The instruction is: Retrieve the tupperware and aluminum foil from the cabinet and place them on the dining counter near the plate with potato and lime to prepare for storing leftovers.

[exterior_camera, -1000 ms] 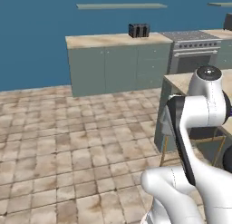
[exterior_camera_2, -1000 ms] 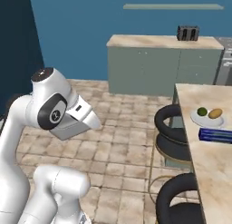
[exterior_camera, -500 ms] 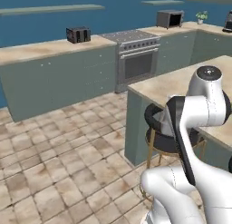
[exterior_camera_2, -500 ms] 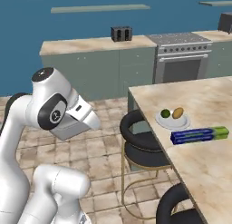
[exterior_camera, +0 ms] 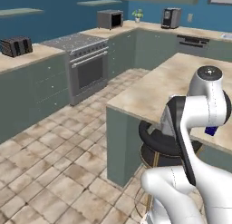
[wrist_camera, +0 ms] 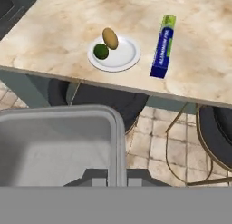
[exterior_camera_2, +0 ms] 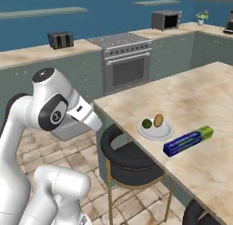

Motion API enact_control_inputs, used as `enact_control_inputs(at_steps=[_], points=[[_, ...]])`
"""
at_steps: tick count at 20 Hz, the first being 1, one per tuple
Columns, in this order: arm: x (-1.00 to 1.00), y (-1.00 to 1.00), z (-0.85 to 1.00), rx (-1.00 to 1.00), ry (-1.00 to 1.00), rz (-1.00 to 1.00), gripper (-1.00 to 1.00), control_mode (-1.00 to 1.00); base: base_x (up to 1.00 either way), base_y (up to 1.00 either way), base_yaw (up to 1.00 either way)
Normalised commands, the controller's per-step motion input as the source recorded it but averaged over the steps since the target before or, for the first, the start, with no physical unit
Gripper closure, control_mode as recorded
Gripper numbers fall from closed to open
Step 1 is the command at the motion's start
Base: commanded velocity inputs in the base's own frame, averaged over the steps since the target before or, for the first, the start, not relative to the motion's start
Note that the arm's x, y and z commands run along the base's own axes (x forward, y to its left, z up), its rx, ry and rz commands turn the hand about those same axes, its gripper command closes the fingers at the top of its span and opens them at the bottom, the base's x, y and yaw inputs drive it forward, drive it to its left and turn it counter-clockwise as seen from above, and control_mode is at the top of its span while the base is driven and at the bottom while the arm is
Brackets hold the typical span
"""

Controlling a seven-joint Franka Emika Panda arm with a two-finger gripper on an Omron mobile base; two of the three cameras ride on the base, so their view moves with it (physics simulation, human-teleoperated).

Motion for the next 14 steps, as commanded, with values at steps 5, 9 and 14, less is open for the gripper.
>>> enact_control_inputs(at_steps=[5,9,14], points=[[0.00,0.00,0.00,0.00,0.00,0.00,1.00,1.00,0.79,0.48,-0.60],[0.00,0.00,0.00,0.00,0.00,0.00,1.00,1.00,0.70,0.37,-0.64],[0.00,0.00,0.00,0.00,0.00,0.00,1.00,1.00,0.65,0.19,-0.65]])
